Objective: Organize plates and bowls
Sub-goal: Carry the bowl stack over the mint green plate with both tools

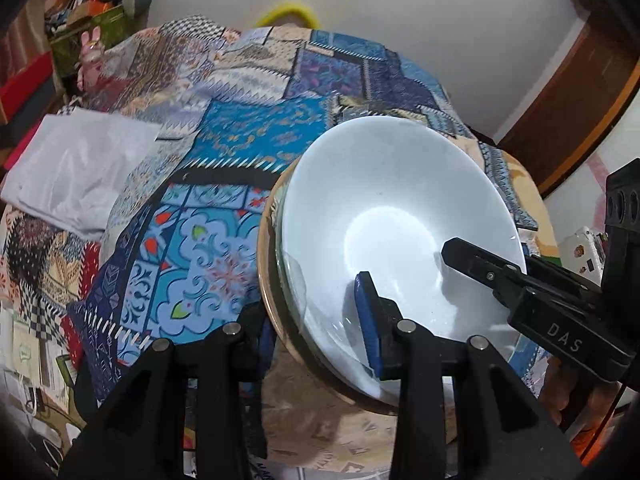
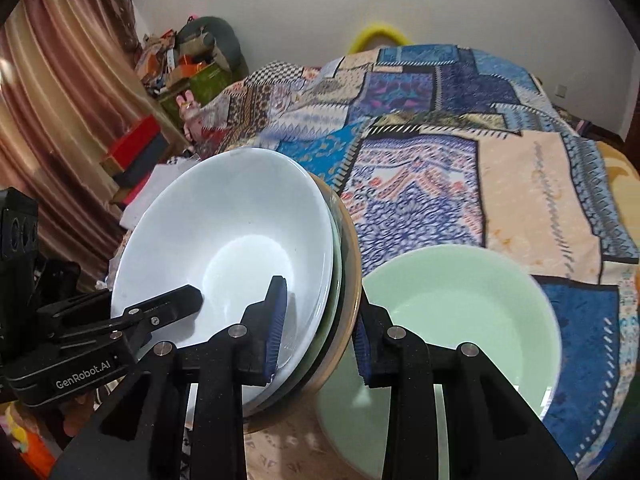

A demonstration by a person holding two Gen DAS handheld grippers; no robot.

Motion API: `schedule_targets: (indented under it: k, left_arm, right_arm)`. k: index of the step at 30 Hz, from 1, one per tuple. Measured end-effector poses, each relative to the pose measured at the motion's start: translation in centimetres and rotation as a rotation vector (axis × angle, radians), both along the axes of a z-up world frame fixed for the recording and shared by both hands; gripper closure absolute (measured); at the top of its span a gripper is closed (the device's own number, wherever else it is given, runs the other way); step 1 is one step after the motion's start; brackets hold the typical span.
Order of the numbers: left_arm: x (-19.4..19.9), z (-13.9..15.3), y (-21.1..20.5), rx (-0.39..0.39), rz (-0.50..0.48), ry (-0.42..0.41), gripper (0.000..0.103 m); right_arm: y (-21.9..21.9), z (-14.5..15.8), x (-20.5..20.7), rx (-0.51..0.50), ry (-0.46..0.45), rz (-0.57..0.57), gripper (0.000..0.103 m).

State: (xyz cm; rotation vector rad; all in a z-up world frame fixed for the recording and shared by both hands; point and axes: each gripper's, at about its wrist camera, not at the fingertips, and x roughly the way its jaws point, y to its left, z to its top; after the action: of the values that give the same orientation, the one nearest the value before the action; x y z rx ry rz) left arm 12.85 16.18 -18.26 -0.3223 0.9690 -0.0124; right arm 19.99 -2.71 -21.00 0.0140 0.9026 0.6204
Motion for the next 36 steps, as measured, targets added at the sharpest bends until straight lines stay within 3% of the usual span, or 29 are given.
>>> schedule_targets:
  k: [16,36]
  left_arm:
    - [1.5,2.5,-6.6,0.015,-0.110,-0.041,0.067]
    - [3.7,0.4,-12.8,0.023,-0.221,0.013,0.066]
  right_arm:
    - [-6.6,1.4,-0.4,0.008,-0.024,-0.109,0.075]
    - [-11.9,-1.0,-0.3,0.018,0.046,-0.199,0.075]
